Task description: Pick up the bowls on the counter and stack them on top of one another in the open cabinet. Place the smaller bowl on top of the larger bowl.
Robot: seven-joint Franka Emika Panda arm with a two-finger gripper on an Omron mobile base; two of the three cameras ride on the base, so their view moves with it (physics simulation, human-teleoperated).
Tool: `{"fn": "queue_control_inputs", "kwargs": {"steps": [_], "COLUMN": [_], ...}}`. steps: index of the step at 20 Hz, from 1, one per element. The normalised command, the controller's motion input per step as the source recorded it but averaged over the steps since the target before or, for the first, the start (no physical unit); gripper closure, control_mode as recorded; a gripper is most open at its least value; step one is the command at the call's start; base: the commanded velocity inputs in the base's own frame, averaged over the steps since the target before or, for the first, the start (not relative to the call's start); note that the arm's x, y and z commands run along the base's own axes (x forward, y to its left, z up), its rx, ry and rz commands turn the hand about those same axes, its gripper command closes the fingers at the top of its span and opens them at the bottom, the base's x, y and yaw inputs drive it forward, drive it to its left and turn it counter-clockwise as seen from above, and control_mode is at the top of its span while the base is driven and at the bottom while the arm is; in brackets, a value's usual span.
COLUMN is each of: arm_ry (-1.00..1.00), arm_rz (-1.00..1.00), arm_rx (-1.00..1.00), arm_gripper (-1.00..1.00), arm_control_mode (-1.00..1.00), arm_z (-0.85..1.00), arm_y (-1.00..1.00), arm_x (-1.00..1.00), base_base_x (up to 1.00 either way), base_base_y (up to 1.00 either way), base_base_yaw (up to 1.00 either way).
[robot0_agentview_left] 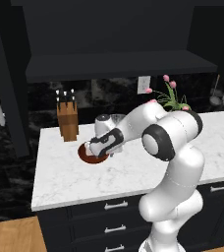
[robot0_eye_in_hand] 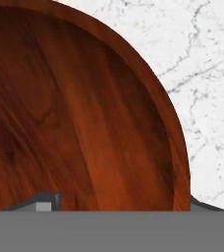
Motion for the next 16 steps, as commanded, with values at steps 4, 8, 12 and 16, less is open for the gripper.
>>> {"fn": "queue_control_inputs", "kwargs": {"steps": [4, 8, 12, 16], "arm_ry": [0.00, -0.04, -0.23, -0.33], "arm_rz": [-0.02, -0.09, -0.20, -0.26], "arm_rx": [0.00, 0.01, 0.03, 0.02], "arm_gripper": [1.00, 1.00, 1.00, 1.00], "arm_control_mode": [-1.00, -1.00, -1.00, -1.00], "arm_z": [0.00, 0.28, 0.66, 0.78], "arm_y": [0.00, -0.02, -0.24, -0.26], "arm_x": [0.01, 0.00, -0.15, -0.09], "base_base_x": [0.00, 0.00, 0.00, 0.00], "base_base_y": [0.00, 0.00, 0.00, 0.00], "base_base_yaw": [0.00, 0.00, 0.00, 0.00]}}
